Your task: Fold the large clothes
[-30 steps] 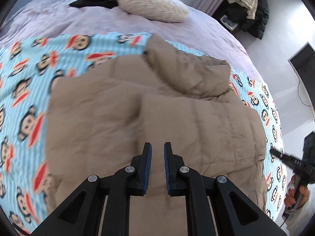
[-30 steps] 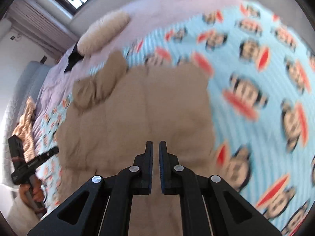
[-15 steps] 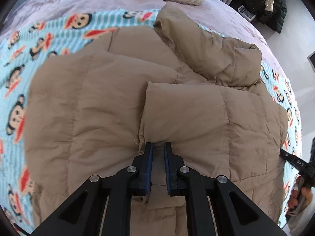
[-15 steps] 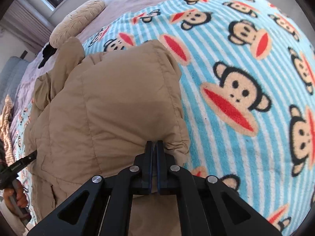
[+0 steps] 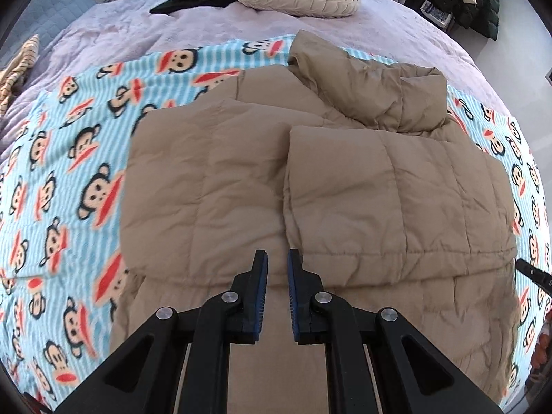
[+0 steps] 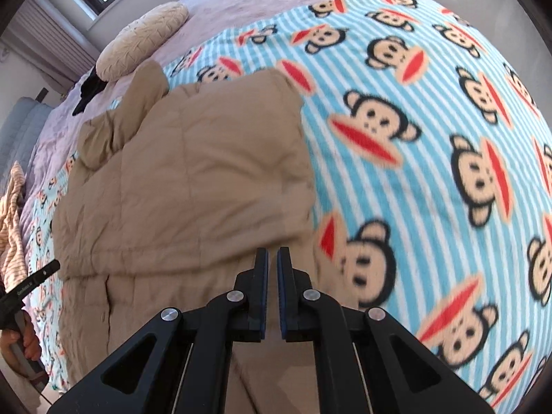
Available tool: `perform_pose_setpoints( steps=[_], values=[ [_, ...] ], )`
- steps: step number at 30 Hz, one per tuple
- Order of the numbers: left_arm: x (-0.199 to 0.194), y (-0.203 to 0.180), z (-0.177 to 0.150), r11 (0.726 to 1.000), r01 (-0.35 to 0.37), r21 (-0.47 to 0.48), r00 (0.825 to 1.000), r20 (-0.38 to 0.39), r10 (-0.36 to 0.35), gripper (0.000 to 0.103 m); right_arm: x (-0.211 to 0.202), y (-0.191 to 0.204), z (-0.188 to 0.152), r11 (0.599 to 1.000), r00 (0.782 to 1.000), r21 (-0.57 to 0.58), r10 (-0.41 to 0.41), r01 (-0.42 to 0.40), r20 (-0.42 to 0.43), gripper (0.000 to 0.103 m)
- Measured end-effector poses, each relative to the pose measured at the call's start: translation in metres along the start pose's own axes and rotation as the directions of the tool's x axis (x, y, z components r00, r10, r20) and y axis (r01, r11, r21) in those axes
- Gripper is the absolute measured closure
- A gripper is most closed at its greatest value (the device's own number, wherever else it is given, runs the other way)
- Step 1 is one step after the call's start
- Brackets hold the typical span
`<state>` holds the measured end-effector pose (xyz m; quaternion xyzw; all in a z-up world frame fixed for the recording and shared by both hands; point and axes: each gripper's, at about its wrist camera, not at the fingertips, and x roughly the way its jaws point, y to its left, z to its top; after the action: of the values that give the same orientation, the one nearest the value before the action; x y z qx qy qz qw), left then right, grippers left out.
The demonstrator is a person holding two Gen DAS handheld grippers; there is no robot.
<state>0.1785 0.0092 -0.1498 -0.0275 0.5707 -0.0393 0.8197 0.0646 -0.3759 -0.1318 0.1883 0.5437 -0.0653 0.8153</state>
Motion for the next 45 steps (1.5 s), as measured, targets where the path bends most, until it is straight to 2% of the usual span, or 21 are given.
perform_pose_setpoints(
  steps=[13,14,15,16,17,19,30,32,33,34,39,44,45],
  values=[
    [-0.010,-0.006,-0.045,1.000,0.001,0.005,0.999,-0.039,-0.001,0.090,-0.006,0.013,-0.036,0.999,0.997,0.001,0.052,-0.052,-0.064,0.097],
    [-0.011,-0.006,-0.049,1.000,0.000,0.002,0.999,-0.043,0.000,0.081,-0.007,0.014,-0.038,0.998,0.996,0.001,0.057,-0.057,-0.067,0.097],
    [-0.012,-0.007,-0.051,1.000,-0.003,0.001,0.999,-0.047,0.003,0.062,-0.007,0.015,-0.039,0.998,0.996,-0.001,0.062,-0.062,-0.071,0.097],
    [-0.015,-0.008,-0.055,1.000,-0.020,-0.010,0.999,-0.048,0.020,0.010,-0.008,0.015,-0.041,0.998,0.995,-0.001,0.066,-0.067,-0.074,0.097],
    [-0.020,-0.008,-0.058,0.999,-0.048,-0.019,0.999,-0.021,0.048,0.000,-0.009,0.016,-0.042,0.998,0.995,0.002,0.068,-0.068,-0.075,0.097],
    [-0.027,-0.011,-0.061,0.999,-0.045,-0.004,0.999,0.003,0.045,0.000,-0.010,0.018,-0.045,0.997,0.994,0.001,0.076,-0.077,-0.078,0.097],
    [-0.037,-0.015,-0.086,0.998,-0.050,-0.025,0.998,-0.029,0.050,0.000,-0.013,0.030,-0.074,0.995,0.988,0.012,0.102,-0.102,-0.115,0.096],
    [-0.039,-0.012,-0.092,0.998,-0.058,-0.020,0.998,-0.037,0.057,0.000,-0.016,0.032,-0.082,0.995,0.989,0.018,0.101,-0.099,-0.112,0.082],
    [-0.040,-0.010,-0.095,0.998,-0.061,-0.017,0.997,-0.041,0.060,0.000,-0.018,0.033,-0.085,0.995,0.989,0.022,0.101,-0.099,-0.108,0.062],
    [-0.040,-0.008,-0.099,0.998,-0.063,-0.015,0.997,-0.046,0.062,0.000,-0.020,0.033,-0.089,0.995,0.990,0.029,0.100,-0.098,-0.102,0.049],
    [-0.046,0.007,-0.118,0.998,-0.062,-0.006,0.996,-0.063,0.062,0.000,-0.029,0.040,-0.114,0.991,0.990,0.081,0.114,-0.107,-0.088,0.047],
    [-0.061,0.023,-0.143,0.998,-0.069,0.004,0.994,-0.086,0.069,0.000,-0.042,0.055,-0.141,0.987,0.987,0.105,0.132,-0.122,-0.089,0.029],
    [-0.063,0.026,-0.147,0.998,-0.066,0.004,0.994,-0.089,0.066,0.000,-0.046,0.058,-0.147,0.985,0.987,0.116,0.140,-0.130,-0.083,0.022]
  ],
)
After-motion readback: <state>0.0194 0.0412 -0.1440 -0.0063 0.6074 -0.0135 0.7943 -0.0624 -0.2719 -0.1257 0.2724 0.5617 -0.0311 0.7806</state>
